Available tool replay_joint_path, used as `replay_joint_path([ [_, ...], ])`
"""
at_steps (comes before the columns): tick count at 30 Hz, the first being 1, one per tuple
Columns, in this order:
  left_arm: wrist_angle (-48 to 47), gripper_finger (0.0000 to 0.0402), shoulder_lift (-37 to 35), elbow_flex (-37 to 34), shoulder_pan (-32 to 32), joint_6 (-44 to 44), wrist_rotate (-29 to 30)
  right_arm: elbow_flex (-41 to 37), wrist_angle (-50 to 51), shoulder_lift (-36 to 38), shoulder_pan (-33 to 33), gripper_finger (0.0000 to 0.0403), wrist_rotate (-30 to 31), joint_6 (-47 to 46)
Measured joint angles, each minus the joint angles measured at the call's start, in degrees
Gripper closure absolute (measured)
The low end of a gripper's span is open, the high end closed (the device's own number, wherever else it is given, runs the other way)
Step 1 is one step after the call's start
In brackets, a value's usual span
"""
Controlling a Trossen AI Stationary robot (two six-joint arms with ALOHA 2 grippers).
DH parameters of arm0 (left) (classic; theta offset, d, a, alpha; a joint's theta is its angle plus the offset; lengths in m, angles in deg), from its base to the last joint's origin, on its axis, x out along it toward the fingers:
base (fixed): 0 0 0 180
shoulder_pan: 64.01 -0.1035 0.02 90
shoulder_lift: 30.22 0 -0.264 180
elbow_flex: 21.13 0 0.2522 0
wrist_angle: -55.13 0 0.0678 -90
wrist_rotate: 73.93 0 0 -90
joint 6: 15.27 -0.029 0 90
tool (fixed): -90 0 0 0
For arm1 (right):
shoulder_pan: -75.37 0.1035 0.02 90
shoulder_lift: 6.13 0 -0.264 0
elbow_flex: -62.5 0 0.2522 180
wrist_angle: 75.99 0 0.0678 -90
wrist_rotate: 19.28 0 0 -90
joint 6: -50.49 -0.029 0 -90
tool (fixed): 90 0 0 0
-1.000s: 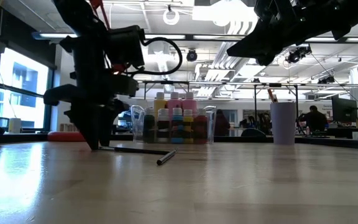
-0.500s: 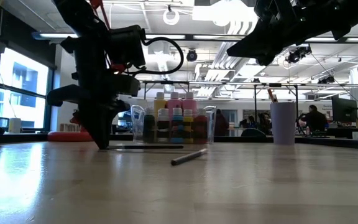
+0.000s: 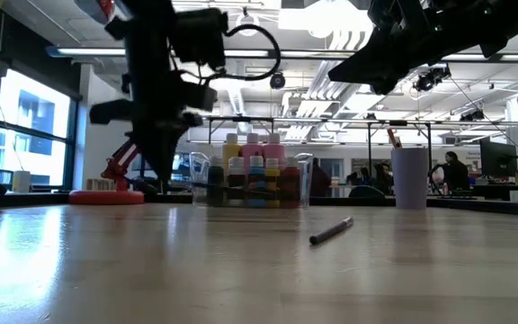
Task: Pick & Place Paint Supplies
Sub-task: Put the black paint brush into the violet cup
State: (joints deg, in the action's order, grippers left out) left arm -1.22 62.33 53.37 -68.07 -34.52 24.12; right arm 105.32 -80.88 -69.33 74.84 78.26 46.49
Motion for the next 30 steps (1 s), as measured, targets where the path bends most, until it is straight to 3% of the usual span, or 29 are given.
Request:
replay_joint_path([
  [7,-8.22,0.0401,0.0,9.73,-0.82,-4.53,8.17,-0.02,-1.89,0.0,0.06,0.0388,0.97,2.72],
  [11,-8.46,0.0401,-0.12,11.92,-4.48,-5.85,6.34,-0.02,-4.18,0.02,1.95,0.0389,6.55,6.57],
  [16,-8.65,0.0401,-0.11,12.04,-13.01,-1.9,-2.15,-0.02,-4.46,0.02,7.5,0.0399,17.07,14.78],
  [23,-3.45,0.0401,-0.11,11.97,-21.02,4.86,-23.33,-0.02,-10.57,-3.42,13.16,0.04,32.77,25.3],
  [26,-1.34,0.0401,-0.11,11.97,-21.89,7.28,-28.4,-0.02,-16.57,-8.47,13.31,0.0401,33.11,31.4],
  [30,-1.02,0.0401,-0.13,11.97,-21.81,11.59,-28.95,2.16,-22.29,-17.28,13.25,0.0401,32.67,39.79],
])
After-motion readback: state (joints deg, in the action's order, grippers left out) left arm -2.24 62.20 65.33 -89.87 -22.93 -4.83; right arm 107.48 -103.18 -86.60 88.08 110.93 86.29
